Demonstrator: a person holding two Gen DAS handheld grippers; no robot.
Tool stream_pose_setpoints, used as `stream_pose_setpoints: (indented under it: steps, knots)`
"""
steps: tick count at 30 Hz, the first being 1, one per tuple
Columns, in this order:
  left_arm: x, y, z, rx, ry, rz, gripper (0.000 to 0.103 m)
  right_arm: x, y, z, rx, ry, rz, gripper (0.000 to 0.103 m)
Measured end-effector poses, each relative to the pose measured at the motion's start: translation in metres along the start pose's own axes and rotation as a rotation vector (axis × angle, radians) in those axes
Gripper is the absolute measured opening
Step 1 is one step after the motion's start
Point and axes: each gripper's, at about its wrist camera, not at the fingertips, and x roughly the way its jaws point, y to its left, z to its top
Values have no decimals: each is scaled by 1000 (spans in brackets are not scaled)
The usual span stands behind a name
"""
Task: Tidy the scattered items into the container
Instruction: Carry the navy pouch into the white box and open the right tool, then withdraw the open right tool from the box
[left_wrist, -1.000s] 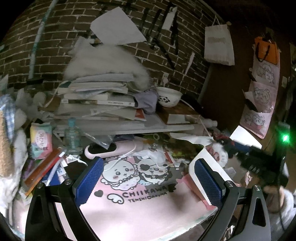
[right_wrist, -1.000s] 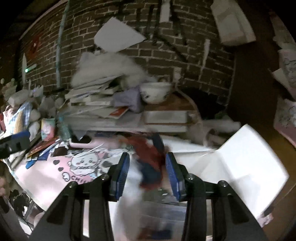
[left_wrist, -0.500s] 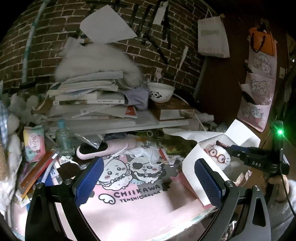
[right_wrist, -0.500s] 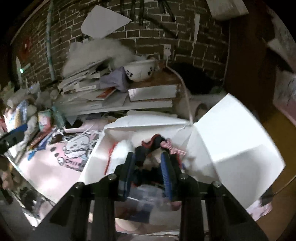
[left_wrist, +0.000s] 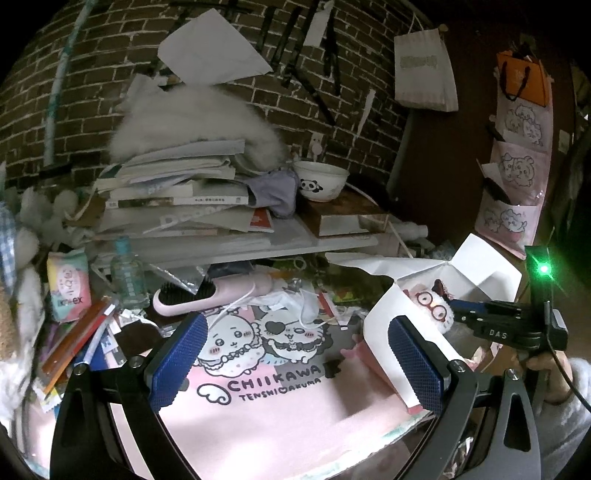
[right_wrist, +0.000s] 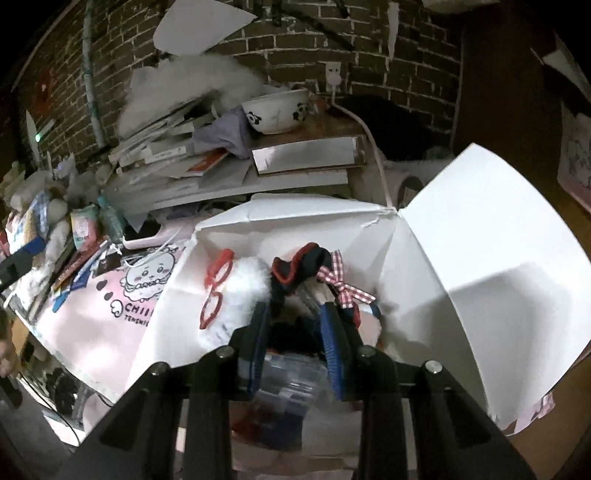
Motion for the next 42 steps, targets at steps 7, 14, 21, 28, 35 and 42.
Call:
stream_pose_setpoints:
  steps: [7,14,21,28,35,42]
  knots:
    - [0,-12,1,27,-1,-18,98,-7,-1,-1,15,-16,14,26]
    - [-2,-22,2,46,-1,-20,98,-11,-3,-1,34,-5,27,36]
    - [-8,-29,4,52,-15,-19,98,-25,-2,2,37,-52,25,58]
    - [-12,-36,7,52,-7,10,98,-42,1,4,47,-107,22,90]
    - [-22,-38,10,29,-15,98,98,-69,18,6,29,-215,-42,103]
    - [-33,-40,12,13,-12,140,98,-70,48,7,24,-212,-65,103]
